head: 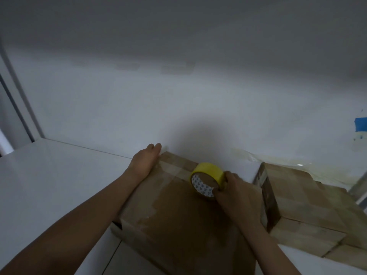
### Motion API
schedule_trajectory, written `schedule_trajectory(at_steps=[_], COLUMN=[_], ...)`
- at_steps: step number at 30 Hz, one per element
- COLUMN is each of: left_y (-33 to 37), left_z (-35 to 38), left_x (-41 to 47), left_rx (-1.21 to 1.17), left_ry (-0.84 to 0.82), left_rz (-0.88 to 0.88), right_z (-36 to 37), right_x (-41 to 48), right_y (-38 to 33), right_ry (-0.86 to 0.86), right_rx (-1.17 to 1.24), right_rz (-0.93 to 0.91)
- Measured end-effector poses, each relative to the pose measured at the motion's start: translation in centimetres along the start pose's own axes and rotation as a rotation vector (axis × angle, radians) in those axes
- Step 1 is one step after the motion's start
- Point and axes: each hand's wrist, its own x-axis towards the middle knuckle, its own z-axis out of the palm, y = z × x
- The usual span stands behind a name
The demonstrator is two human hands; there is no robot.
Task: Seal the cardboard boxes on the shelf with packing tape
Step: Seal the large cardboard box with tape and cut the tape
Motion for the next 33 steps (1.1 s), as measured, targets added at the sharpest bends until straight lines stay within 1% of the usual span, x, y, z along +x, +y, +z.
schedule_trajectory(at_steps=[2, 3, 6, 9, 12, 16, 20, 22, 24, 26, 27, 29, 33], left_y=[-0.3, -0.9, -3.5, -4.8, -4.6, -4.5, -4.7, -4.7, -4.9, -5.6, -6.0, -6.6, -7.1], left_z=[0.0, -0.1, -0.7, -1.0, -0.9, -0.1, 0.4, 0.1, -0.8, -2.2, -2.8, -3.2, -2.2], left_x=[0.5, 0.7, 1.0, 1.0, 1.2, 1.0, 1.0, 1.3, 1.6, 1.8, 1.7, 1.4, 0.8], left_rx=[0.114, 0.137, 0.093, 0.054, 0.071, 0.145, 0.141, 0.078, -0.127, -0.400, -0.485, -0.523, -0.524], left_ry=[-0.056, -0.056, 0.040, 0.086, 0.092, 0.027, -0.004, -0.005, -0.006, -0.025, -0.036, -0.054, -0.044], left_rz=[0.072, 0.086, 0.058, 0.107, 0.132, 0.176, 0.152, 0.180, 0.157, 0.017, -0.050, -0.117, -0.155], right_z=[-0.3, -0.6, -2.3, -3.5, -3.3, -3.3, -3.2, -3.7, -4.3, -4.7, -4.8, -4.5, -3.4], right_x=[0.6, 1.0, 1.4, 1.0, 0.8, 0.3, 0.2, 0.4, 0.4, 0.1, 0.0, -0.3, -0.2], right_y=[0.1, 0.4, 1.8, 2.7, 2.8, 3.0, 2.1, 2.0, 2.3, 2.2, 1.9, 1.2, 0.4], right_ry=[0.008, 0.028, 0.152, 0.202, 0.174, 0.170, 0.113, 0.087, 0.079, 0.072, 0.062, 0.047, 0.056], right_rx=[0.037, 0.079, 0.095, 0.085, 0.037, 0.013, 0.016, 0.028, 0.059, 0.104, 0.114, 0.107, 0.115], right_rz=[0.017, 0.031, 0.045, -0.002, -0.027, -0.080, -0.101, -0.067, -0.045, -0.039, -0.049, -0.102, -0.145])
